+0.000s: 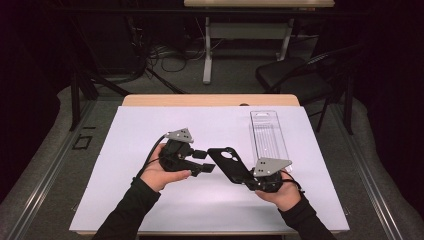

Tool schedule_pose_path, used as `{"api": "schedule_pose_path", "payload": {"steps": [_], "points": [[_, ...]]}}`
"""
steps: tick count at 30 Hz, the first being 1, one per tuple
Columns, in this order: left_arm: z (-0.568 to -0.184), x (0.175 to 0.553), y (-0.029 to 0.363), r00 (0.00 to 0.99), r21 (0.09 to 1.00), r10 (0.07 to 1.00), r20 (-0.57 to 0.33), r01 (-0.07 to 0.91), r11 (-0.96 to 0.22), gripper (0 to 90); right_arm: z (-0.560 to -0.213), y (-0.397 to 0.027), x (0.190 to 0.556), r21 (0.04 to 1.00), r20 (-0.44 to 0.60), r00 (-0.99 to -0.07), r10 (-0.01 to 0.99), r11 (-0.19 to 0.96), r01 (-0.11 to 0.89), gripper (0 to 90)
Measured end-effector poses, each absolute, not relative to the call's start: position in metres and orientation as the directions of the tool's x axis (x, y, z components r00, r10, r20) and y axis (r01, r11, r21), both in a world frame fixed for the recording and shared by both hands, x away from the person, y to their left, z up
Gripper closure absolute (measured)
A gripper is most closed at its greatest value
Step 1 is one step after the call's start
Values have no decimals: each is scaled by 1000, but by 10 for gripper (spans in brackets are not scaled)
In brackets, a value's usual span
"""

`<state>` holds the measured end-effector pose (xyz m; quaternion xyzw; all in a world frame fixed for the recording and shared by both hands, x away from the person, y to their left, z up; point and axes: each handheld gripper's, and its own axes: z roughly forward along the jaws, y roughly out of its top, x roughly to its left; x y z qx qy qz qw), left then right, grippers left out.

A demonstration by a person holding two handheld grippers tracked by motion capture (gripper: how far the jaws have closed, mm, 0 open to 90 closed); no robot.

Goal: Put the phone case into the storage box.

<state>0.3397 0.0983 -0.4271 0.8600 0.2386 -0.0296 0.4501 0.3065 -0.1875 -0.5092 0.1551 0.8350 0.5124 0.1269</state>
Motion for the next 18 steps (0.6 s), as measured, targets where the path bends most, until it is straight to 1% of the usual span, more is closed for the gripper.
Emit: {"api": "schedule_pose_path", "payload": {"steps": [7,10,18], "points": [[-428,343,94,888,765,366,-278,435,-475,483,-509,-189,307,902,-32,-922,387,409,141,883],[-429,344,93,903,784,342,-262,406,-470,487,-510,-189,308,901,-31,-922,387,410,142,883],[-430,344,87,916,797,307,-259,382,-468,509,-511,-188,308,901,-28,-923,384,410,144,883]]}}
